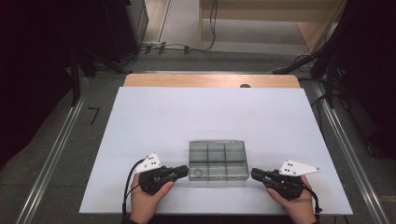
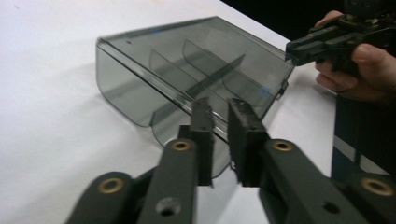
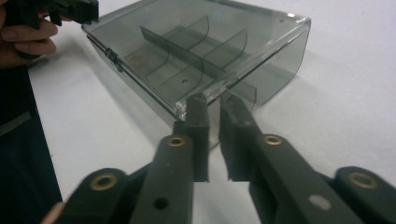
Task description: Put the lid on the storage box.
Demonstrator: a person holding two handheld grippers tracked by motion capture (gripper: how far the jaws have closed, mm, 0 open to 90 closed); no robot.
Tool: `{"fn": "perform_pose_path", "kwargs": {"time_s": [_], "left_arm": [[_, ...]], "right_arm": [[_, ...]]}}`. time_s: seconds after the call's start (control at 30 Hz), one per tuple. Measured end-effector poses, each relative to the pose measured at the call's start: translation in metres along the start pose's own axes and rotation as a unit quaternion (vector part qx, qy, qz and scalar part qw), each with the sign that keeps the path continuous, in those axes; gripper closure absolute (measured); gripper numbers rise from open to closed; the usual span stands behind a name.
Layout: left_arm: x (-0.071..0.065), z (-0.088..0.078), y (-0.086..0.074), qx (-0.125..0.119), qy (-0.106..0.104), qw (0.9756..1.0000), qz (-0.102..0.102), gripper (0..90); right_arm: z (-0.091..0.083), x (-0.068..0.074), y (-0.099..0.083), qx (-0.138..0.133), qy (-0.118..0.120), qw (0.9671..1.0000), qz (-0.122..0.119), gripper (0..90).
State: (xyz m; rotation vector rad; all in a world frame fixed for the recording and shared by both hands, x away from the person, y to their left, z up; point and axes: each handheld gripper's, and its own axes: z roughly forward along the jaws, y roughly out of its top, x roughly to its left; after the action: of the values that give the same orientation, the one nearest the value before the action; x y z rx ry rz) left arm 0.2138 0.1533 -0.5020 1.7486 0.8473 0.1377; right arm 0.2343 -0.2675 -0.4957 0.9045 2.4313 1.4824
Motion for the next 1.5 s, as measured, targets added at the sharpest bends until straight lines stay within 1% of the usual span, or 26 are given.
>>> {"fn": "perform_pose_path", "kwargs": {"time_s": [0.03, 0.1, 0.2, 0.27, 0.33, 0.43, 0.5, 0.57, 0.8, 0.97, 1.03, 1.07, 1.1, 1.13, 1.27, 1.43, 1.5], "left_arm": [[0.000, -0.002, 0.000, -0.002, 0.007, 1.0000, 0.003, 74.5], [0.001, -0.004, 0.001, -0.011, 0.013, 0.9999, 0.004, 67.7], [0.002, -0.009, 0.003, -0.021, 0.026, 0.9994, 0.009, 55.3], [0.003, -0.013, 0.004, -0.029, 0.034, 0.9989, 0.011, 48.7], [0.004, -0.016, 0.004, -0.037, 0.043, 0.9983, 0.012, 42.2], [0.006, -0.020, 0.005, -0.045, 0.051, 0.9976, 0.014, 33.6], [0.007, -0.023, 0.006, -0.051, 0.052, 0.9973, 0.011, 29.8], [0.010, -0.025, 0.006, -0.052, 0.057, 0.9970, 0.010, 26.4], [0.017, -0.034, 0.005, -0.057, 0.062, 0.9964, 0.006, 15.1], [0.022, -0.039, 0.003, -0.060, 0.061, 0.9963, 0.008, 6.0], [0.024, -0.041, 0.003, -0.057, 0.062, 0.9964, 0.004, 5.2], [0.025, -0.041, 0.004, -0.053, 0.062, 0.9967, 0.006, 5.1], [0.026, -0.042, 0.003, -0.050, 0.065, 0.9966, 0.008, 3.8], [0.026, -0.043, 0.003, -0.050, 0.069, 0.9963, 0.011, 1.8], [0.030, -0.048, 0.002, -0.054, 0.074, 0.9958, 0.009, 1.7], [0.035, -0.055, 0.000, -0.056, 0.082, 0.9950, 0.011, 1.0], [0.037, -0.057, 0.000, -0.057, 0.085, 0.9947, 0.011, 1.0]], "right_arm": [[-0.001, 0.000, 0.001, -0.002, -0.004, 1.0000, -0.001, 70.3], [-0.003, 0.000, 0.003, -0.008, -0.013, 0.9999, -0.004, 61.6], [-0.008, -0.002, 0.006, -0.016, -0.018, 0.9997, -0.004, 47.6], [-0.011, -0.005, 0.007, -0.023, -0.018, 0.9996, -0.003, 40.0], [-0.014, -0.008, 0.009, -0.026, -0.025, 0.9993, -0.003, 32.2], [-0.017, -0.013, 0.009, -0.031, -0.031, 0.9990, -0.001, 23.0], [-0.020, -0.016, 0.009, -0.034, -0.033, 0.9989, 0.002, 18.8], [-0.022, -0.020, 0.009, -0.036, -0.037, 0.9986, 0.003, 15.8], [-0.029, -0.032, 0.007, -0.038, -0.042, 0.9983, 0.011, 9.1], [-0.032, -0.038, 0.005, -0.038, -0.048, 0.9980, 0.017, 8.8], [-0.034, -0.041, 0.004, -0.039, -0.051, 0.9978, 0.018, 8.7], [-0.035, -0.042, 0.004, -0.039, -0.052, 0.9977, 0.021, 8.7], [-0.036, -0.044, 0.004, -0.040, -0.051, 0.9976, 0.023, 8.3], [-0.037, -0.045, 0.004, -0.041, -0.051, 0.9976, 0.025, 8.2], [-0.042, -0.049, 0.002, -0.050, -0.053, 0.9971, 0.023, 6.8], [-0.049, -0.056, 0.000, -0.058, -0.064, 0.9959, 0.026, 6.3], [-0.051, -0.058, -0.001, -0.059, -0.063, 0.9959, 0.027, 1.0]]}}
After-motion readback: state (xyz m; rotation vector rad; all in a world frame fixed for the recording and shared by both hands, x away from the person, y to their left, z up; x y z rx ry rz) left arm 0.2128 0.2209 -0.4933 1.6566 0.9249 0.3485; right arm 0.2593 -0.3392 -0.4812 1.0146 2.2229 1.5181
